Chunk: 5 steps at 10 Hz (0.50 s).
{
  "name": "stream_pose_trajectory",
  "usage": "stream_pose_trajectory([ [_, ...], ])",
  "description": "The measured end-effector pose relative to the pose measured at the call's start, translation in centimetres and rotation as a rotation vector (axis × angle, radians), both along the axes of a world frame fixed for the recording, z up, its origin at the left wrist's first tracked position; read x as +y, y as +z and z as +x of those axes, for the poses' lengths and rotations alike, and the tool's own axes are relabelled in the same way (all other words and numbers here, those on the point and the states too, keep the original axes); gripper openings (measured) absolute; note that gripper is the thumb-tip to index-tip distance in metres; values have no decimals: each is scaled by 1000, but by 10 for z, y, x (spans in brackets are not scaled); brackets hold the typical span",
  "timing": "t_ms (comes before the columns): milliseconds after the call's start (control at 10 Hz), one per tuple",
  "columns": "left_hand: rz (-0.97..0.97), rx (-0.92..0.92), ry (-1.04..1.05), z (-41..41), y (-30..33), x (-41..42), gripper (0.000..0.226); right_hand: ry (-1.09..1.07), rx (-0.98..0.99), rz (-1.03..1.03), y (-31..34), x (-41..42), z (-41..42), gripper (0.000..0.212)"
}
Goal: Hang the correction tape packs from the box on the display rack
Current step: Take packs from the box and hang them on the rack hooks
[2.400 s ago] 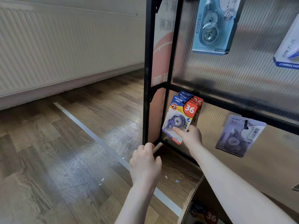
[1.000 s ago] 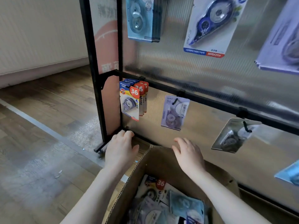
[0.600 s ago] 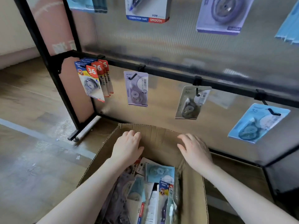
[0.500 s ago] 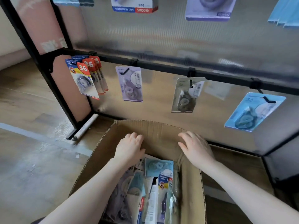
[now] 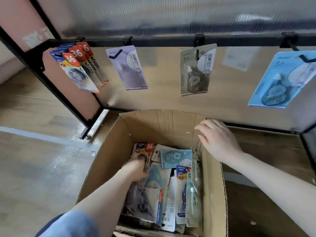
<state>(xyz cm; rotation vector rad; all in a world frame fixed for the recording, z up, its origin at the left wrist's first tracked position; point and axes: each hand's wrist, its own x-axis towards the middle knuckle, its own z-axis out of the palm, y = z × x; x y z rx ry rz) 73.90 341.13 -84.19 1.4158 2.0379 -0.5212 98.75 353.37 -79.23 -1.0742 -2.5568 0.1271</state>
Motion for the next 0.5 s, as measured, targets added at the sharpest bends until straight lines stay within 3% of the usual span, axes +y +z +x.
stream_pose_trajectory([
  [300,-20,-55,48,-7,5,-3,97,33,103,6,-5,3,-2,18],
  [500,71,-93,-56,-19,-8,4,84,32,105,11,-5,4,-2,14],
])
